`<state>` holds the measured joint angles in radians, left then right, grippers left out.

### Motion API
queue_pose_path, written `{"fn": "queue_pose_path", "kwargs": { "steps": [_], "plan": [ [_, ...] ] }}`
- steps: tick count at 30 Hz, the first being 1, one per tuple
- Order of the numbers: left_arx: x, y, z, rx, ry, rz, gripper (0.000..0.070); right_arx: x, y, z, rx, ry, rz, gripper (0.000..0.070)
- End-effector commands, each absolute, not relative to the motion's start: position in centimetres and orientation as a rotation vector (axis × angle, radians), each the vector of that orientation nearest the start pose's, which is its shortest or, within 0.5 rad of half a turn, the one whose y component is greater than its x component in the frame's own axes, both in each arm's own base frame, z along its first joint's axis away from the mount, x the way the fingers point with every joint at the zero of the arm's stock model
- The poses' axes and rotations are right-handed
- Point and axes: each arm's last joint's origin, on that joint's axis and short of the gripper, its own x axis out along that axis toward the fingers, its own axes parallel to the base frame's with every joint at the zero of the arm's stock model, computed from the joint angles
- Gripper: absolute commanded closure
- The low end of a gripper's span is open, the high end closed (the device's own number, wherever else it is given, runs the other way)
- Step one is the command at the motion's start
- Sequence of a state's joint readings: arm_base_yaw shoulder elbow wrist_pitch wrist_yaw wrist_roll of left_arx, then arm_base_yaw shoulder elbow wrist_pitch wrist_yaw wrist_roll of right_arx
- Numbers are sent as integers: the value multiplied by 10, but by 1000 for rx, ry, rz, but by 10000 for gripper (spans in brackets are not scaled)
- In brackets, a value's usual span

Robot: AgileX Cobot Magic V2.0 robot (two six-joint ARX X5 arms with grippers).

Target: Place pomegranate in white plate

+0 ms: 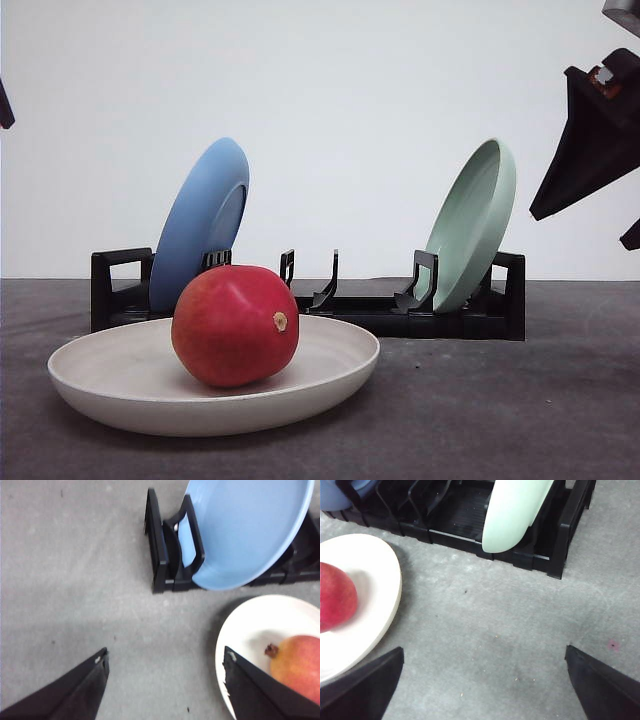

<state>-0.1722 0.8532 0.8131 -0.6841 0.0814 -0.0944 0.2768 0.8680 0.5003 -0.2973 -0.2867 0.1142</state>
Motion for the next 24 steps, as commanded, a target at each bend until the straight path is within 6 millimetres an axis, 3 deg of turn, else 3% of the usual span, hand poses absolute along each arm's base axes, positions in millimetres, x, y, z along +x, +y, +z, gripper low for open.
{"fn": "queue_pose_path", "kwargs": {
  "steps": [1, 2, 4, 24],
  "plan": [
    [164, -31, 290, -62, 733, -209, 675, 167, 56, 214, 117, 705, 504, 547],
    [164, -31, 290, -62, 732, -211, 695, 167, 56, 214, 116, 704, 504, 625],
    [164, -31, 290, -62, 732, -211, 699, 167, 56, 215, 116, 701, 505, 679],
    [163, -30, 290, -63, 728, -208, 700, 169, 57, 217, 118, 665, 509, 684]
  ]
}}
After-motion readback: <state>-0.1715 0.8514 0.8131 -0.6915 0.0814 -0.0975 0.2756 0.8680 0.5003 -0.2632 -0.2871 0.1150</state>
